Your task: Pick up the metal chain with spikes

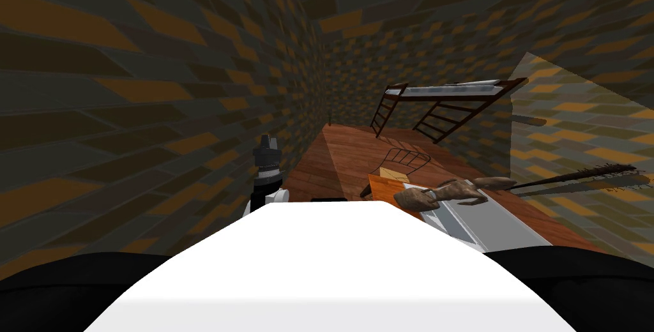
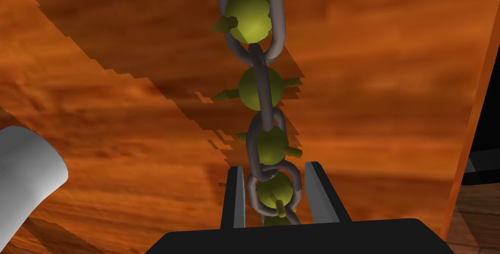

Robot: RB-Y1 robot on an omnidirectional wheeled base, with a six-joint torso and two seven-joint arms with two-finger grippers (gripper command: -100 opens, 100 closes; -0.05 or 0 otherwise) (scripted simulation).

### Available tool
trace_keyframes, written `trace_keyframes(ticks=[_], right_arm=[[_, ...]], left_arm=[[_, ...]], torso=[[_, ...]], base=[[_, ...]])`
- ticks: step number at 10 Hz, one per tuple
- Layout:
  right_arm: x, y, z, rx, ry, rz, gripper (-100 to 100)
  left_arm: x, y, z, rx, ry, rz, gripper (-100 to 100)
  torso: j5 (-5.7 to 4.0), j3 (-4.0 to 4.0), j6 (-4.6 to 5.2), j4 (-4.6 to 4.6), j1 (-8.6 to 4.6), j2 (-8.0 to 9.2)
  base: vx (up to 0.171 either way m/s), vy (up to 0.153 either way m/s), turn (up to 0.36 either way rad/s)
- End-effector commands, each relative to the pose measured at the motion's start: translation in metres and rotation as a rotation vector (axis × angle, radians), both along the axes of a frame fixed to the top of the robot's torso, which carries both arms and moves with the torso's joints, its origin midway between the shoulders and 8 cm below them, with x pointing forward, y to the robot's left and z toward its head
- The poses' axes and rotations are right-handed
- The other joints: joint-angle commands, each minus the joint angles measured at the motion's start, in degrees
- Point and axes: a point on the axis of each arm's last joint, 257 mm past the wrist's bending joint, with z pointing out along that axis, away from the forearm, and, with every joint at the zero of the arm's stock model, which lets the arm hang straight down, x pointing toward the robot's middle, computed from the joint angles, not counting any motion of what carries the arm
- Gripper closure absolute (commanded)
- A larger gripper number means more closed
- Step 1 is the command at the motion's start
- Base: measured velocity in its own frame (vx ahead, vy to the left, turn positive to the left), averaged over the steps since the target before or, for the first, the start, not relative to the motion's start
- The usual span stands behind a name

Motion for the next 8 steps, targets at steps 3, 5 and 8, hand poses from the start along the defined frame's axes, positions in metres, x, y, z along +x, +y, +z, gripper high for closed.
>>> trace_keyframes(ticks=[3, 5, 8], right_arm=[[-0.01, -0.028, 0.017, -0.033, -0.013, -0.021, 100], [-0.01, -0.032, 0.018, -0.043, -0.018, -0.034, 100], [-0.01, -0.031, 0.018, -0.039, -0.017, -0.029, 0]], left_arm=[[0.0, 0.0, 0.0, 0.0, 0.0, 0.0, 0], [0.0, 0.0, 0.0, 0.0, 0.0, 0.0, 0], [0.0, 0.0, 0.0, 0.0, 0.0, 0.0, 0]], torso=[[0.09, -0.01, -0.01, -0.01, 0.01, -0.01], [0.11, -0.13, 0.05, -0.04, 0.29, -0.23], [0.09, -0.03, 0.02, -0.02, 0.06, -0.05]], base=[[0.019, 0.019, -0.011], [0.051, 0.045, -0.028], [0.002, 0.0, 0.003]])
